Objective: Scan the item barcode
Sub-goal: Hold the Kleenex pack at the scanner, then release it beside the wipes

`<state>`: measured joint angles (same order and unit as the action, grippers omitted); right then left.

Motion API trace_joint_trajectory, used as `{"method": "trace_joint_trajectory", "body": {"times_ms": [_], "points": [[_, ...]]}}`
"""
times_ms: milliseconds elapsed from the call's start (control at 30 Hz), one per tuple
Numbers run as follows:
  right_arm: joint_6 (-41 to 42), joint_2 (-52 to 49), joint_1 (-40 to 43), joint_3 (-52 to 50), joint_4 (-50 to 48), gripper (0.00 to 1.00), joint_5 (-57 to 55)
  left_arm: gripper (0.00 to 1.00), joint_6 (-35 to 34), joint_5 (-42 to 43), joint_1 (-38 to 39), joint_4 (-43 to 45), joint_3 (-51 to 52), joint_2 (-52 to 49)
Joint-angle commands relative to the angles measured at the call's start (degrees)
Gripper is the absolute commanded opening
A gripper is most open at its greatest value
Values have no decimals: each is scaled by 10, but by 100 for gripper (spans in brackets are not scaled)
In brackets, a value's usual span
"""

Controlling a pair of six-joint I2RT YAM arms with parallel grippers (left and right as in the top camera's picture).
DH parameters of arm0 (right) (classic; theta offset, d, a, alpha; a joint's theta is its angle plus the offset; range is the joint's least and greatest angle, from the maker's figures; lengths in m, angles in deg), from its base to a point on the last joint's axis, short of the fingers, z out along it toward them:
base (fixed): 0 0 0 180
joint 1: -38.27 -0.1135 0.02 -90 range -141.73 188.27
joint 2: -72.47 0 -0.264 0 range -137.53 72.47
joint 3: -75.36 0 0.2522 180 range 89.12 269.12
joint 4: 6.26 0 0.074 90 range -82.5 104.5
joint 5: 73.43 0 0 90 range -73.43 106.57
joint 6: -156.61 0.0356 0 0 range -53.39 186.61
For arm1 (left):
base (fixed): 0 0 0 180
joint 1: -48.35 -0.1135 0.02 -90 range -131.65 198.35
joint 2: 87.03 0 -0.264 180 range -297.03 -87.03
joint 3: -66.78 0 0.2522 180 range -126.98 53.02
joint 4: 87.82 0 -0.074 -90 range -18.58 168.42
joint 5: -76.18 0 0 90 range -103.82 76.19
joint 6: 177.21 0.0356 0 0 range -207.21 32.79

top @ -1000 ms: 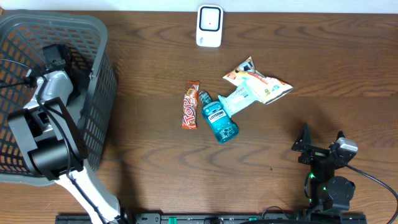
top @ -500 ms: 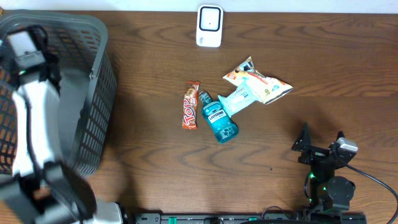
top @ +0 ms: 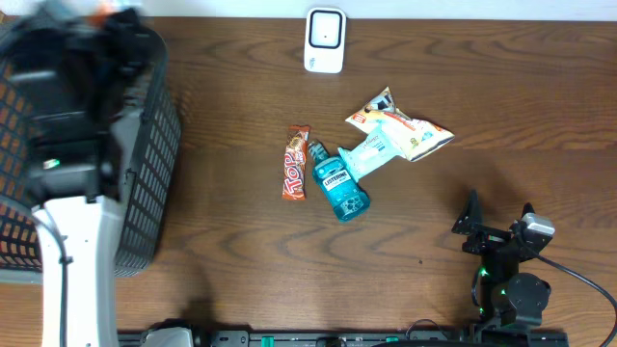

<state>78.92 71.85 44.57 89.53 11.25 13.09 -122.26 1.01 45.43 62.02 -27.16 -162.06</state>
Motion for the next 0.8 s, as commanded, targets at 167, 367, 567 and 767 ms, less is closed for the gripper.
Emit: {"method": "trace_joint_trajectory", "body": {"times_ms": [167,367,567,767], "points": [[-8,3,1,-1,2,99,-5,54,138,-62,172,3,-3,-122],[-8,3,1,-1,2,99,-5,54,138,-69,249,64,-3,-245],[-8,3,1,-1,2,99,-5,54,179,-68,310,88,-3,-300],[-8,3,1,-1,2,99,-5,54,270,-68,372,73,-3,-306]]}}
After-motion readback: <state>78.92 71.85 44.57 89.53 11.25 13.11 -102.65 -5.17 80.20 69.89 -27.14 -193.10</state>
